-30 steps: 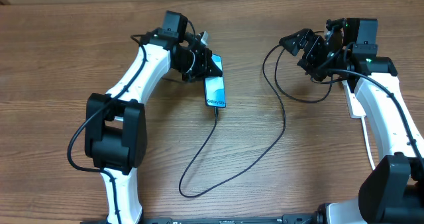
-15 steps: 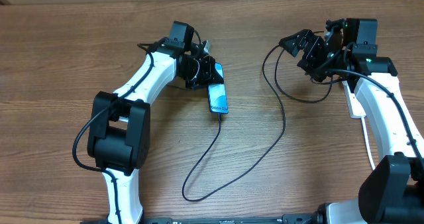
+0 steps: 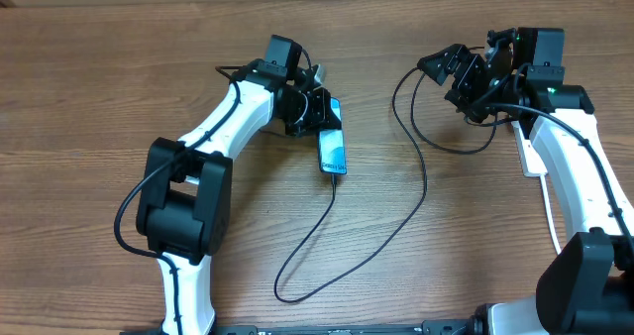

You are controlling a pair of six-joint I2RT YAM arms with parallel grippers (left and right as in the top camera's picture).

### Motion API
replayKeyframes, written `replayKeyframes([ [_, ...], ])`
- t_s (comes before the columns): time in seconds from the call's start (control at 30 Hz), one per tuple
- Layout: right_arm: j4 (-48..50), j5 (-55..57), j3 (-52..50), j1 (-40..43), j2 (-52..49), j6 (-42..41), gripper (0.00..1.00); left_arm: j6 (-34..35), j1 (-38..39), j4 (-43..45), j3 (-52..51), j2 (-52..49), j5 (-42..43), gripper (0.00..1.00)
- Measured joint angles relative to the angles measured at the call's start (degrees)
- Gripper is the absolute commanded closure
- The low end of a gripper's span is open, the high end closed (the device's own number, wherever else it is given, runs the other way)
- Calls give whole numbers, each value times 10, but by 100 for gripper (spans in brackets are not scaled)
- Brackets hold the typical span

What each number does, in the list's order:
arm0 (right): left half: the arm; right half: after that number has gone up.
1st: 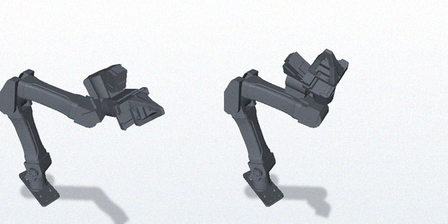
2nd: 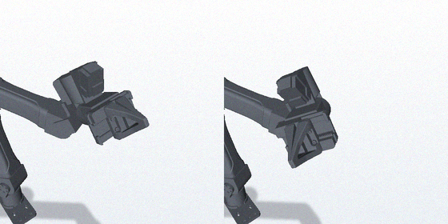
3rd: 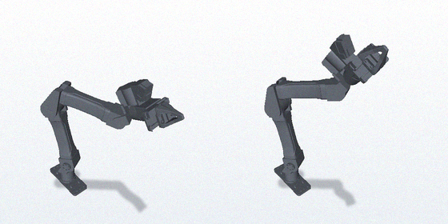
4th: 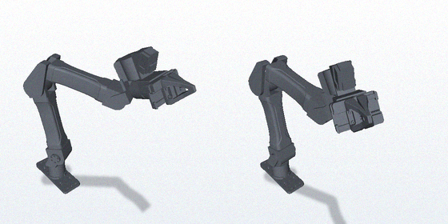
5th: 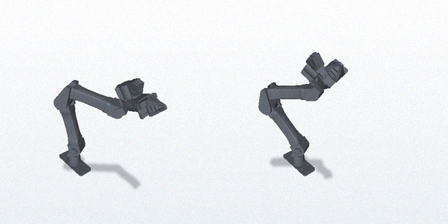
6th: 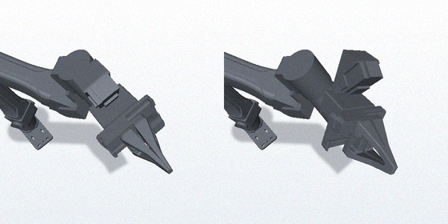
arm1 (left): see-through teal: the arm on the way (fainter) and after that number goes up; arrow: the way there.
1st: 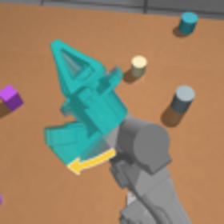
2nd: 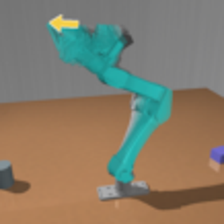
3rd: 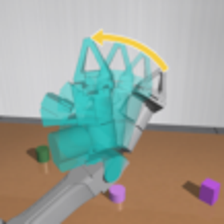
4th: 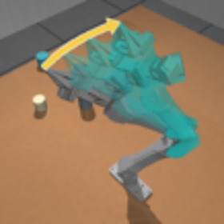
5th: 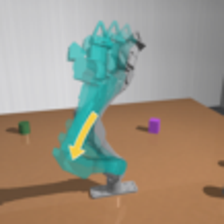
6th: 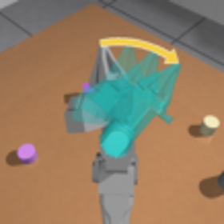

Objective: Plug charger to phone and switch on socket
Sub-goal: 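Lower the cabled phone with the left gripper onto the table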

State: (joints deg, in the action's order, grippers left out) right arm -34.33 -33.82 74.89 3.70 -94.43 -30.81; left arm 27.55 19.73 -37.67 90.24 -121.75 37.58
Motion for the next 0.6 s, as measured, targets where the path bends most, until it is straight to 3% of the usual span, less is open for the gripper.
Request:
replayKeyframes([
  [0.6,0,4,0,0,0,0,0,24,5,27,0,-39,-1,96],
])
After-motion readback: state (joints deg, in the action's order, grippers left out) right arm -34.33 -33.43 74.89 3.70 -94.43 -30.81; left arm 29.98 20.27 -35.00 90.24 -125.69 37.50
